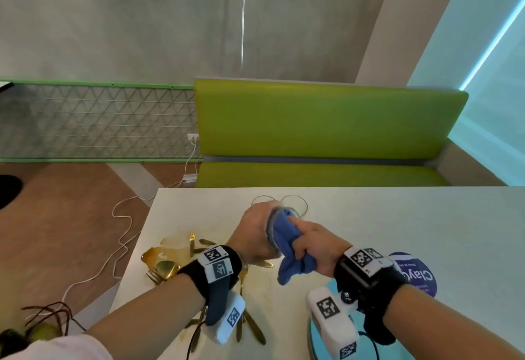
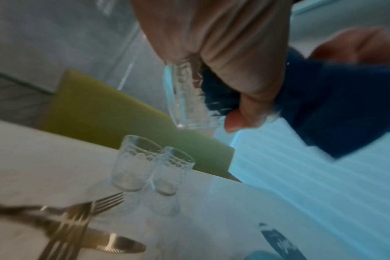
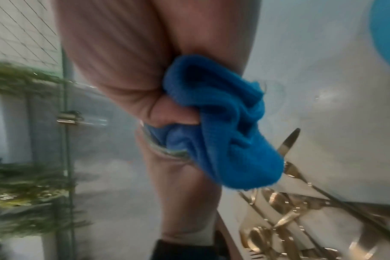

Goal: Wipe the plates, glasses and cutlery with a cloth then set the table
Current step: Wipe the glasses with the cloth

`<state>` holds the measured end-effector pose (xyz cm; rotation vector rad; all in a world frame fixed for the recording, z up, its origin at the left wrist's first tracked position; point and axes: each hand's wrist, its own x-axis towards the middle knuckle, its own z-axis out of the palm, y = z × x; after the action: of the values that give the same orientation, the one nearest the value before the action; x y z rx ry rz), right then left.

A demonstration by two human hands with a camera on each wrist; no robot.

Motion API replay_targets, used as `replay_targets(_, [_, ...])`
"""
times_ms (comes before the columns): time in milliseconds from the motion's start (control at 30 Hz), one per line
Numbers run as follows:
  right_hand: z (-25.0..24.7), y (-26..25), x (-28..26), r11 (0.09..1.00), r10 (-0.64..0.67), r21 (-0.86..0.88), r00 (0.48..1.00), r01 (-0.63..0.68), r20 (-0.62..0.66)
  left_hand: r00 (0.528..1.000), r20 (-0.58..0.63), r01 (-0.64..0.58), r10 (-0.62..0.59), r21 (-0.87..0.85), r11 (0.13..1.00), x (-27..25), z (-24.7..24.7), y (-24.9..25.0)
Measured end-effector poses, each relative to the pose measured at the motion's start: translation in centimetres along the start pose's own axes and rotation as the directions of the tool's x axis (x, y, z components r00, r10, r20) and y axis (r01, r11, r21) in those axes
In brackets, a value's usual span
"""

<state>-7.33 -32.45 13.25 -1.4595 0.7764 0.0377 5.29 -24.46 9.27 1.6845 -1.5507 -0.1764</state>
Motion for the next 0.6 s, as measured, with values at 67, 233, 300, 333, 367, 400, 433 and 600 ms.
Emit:
replay_targets(67, [-0.6, -0.6, -0.3, 0.987, -0.045, 0.154, 0.999, 0.042, 0.019, 0.983, -0.089, 0.152, -0.162, -0.108, 0.982, -0.7, -0.2, -1.5])
replay_targets(233, [-3.3, -1.3, -0.6, 0.951, -0.114, 0.278, 0.990, 0.132, -0.081, 0.927, -0.232, 0.263, -0.294, -0.157, 0.952, -2.4, 0.1, -5.3])
replay_targets(300, [-4.2, -1.2, -0.4, 0.955, -0.102, 0.263, 0.983, 0.139, -0.150, 0.894, -0.295, 0.292, -0.336, -0.185, 0.938, -2.7, 0.0, -6.2])
replay_targets(333, [-4.6, -1.0, -0.2, 0.956, -0.092, 0.259, 0.981, 0.135, -0.170, 0.876, -0.311, 0.319, -0.369, -0.201, 0.926, -2.9, -0.2, -6.4])
replay_targets(367, [-4.8, -0.7, 0.0, 0.958, -0.081, 0.256, 0.979, 0.128, -0.186, 0.860, -0.303, 0.358, -0.410, -0.213, 0.909, -2.9, -0.4, -6.7])
replay_targets(400, [-5.0, -0.2, 0.3, 0.963, -0.066, 0.244, 0.977, 0.116, -0.203, 0.845, -0.267, 0.415, -0.463, -0.218, 0.883, -2.8, -0.6, -7.1])
replay_targets(433, [-5.2, 0.5, 0.8, 0.969, -0.046, 0.226, 0.976, 0.095, -0.214, 0.825, -0.225, 0.477, -0.519, -0.217, 0.852, -2.6, -0.7, -7.6])
replay_targets(600, [-5.2, 3.2, 3.4, 0.987, 0.036, 0.159, 0.963, 0.007, -0.268, 0.671, -0.205, 0.640, -0.712, -0.324, 0.697, -1.0, 0.0, -11.5])
